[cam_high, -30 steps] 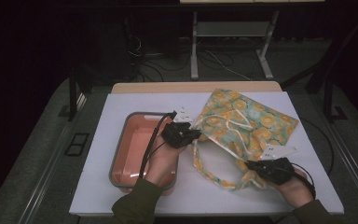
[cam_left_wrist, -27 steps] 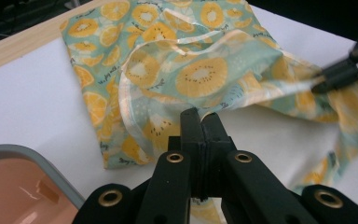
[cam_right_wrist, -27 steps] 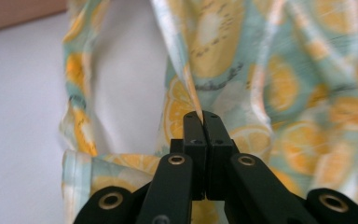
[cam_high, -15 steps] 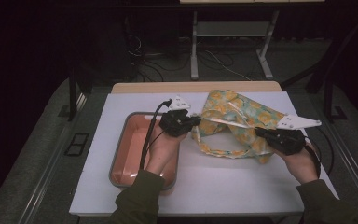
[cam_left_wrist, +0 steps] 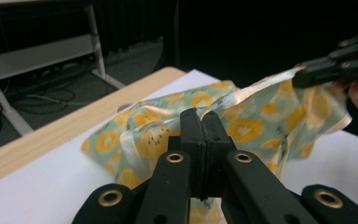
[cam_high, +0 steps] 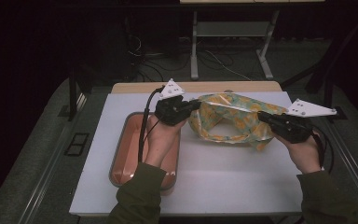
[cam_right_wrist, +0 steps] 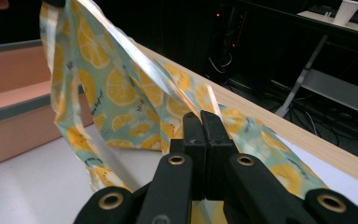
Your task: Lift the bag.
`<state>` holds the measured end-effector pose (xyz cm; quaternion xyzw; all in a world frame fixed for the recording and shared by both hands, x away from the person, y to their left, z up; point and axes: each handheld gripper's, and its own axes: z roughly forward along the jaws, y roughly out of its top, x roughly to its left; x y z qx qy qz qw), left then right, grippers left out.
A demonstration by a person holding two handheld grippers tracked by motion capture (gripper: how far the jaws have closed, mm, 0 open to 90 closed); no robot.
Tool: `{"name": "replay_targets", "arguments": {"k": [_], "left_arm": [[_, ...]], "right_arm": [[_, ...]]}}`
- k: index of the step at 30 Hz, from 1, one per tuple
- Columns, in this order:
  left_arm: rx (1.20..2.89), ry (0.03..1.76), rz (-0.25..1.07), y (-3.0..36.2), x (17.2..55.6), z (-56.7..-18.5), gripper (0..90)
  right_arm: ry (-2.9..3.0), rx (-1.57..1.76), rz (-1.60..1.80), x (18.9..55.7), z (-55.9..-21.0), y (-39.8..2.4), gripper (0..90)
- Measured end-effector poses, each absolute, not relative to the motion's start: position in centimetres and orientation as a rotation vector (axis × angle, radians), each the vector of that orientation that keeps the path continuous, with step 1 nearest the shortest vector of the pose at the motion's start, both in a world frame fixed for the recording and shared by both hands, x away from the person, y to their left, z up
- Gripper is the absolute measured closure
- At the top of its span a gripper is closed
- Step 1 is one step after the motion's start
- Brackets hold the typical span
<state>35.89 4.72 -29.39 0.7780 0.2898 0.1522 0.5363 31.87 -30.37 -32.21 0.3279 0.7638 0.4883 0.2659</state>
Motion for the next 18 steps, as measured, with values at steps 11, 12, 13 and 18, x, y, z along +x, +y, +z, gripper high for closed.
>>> {"name": "replay_targets", "arguments": {"k": [11,12,13,18], "left_arm": [[1.909,0.769,0.247,5.6,37.0,-33.0,82.2],[1.912,0.768,0.246,5.7,36.9,-33.1,76.9],[1.917,0.769,0.259,5.9,36.8,-33.3,71.1],[1.914,0.746,0.250,7.6,36.0,-33.7,47.1]], "right_arm": [[2.132,0.954,1.298,33.5,-34.3,-30.1,89.5],[2.143,0.962,1.301,33.7,-34.6,-30.2,89.3],[2.149,0.975,1.304,33.8,-34.8,-30.2,89.2],[2.184,1.027,1.376,34.1,-35.4,-30.8,68.0]]}}
